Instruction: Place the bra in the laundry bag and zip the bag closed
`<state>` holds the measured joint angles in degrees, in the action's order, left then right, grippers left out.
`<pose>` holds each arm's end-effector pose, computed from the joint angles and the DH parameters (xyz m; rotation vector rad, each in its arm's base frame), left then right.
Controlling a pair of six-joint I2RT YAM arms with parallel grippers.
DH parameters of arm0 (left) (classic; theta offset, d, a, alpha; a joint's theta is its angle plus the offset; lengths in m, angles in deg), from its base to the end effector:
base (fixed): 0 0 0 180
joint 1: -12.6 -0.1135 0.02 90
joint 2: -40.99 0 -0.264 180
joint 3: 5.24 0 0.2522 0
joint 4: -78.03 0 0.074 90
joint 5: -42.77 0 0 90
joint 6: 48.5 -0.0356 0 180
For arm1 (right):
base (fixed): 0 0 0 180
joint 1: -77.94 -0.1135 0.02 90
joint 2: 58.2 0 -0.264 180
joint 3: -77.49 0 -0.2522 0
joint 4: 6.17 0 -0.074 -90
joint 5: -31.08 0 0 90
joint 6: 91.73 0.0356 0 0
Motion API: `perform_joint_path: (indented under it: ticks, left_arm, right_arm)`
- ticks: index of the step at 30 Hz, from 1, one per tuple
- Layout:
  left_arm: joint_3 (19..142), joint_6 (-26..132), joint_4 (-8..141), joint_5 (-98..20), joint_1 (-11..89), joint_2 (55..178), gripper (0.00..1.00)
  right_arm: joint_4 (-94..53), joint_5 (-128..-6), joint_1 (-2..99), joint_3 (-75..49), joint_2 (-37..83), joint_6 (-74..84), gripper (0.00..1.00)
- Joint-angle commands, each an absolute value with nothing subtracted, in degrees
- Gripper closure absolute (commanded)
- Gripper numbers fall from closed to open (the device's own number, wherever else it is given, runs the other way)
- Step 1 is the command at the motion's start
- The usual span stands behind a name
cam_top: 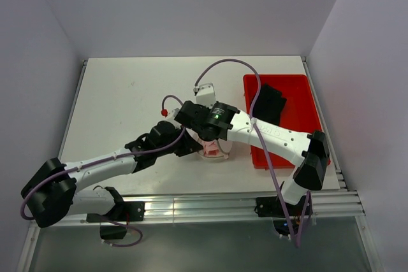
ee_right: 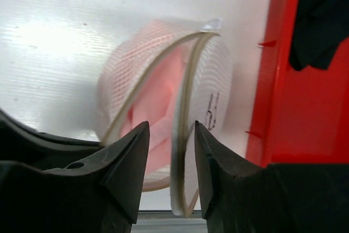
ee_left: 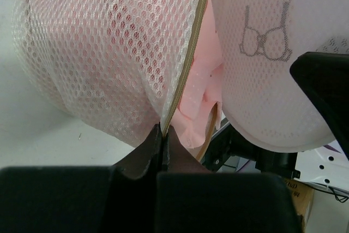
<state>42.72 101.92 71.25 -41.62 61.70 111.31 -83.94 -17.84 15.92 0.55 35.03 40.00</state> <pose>0.1675 -0.1987 0.2128 -0.1635 2.3311 -1.1867 0.1714 0.2727 0.3267 -0.2445 2.3389 -0.1829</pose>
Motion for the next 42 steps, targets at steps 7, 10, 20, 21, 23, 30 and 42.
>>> perform_joint_path:
  ticks: [7, 10, 20, 21, 23, 30, 42]
  left_arm:
    - [40.17, 103.72, 77.97, -40.91, 60.77, 110.86, 1.0]
    - [36.57, 105.92, 82.53, -37.13, 56.55, 109.02, 1.0]
    - [31.03, 110.66, 92.47, -26.32, 46.62, 111.02, 1.0]
    - [30.76, 111.62, 94.92, -25.62, 46.35, 111.56, 1.0]
    - [30.15, 112.59, 96.78, -24.12, 46.0, 113.22, 1.0]
    - [29.53, 115.5, 101.01, -22.01, 45.99, 115.78, 1.0]
    - [30.15, 115.32, 98.99, -22.18, 45.91, 115.25, 1.0]
  right_arm:
    - [-73.28, -24.29, 16.32, 2.75, 32.52, 38.87, 0.42]
    - [-68.63, -28.15, 18.16, -0.93, 27.87, 38.17, 0.41]
    - [-59.68, -33.86, 25.11, -21.38, 13.01, 42.38, 0.41]
    - [-58.26, -35.35, 27.03, -23.77, 10.64, 42.65, 0.41]
    - [-55.36, -39.56, 28.63, -30.08, 8.35, 43.53, 0.42]
    - [-44.37, -45.55, 30.92, -44.96, 0.7, 48.01, 0.44]
    - [-22.31, -51.8, 32.5, -65.88, -7.57, 58.91, 0.42]
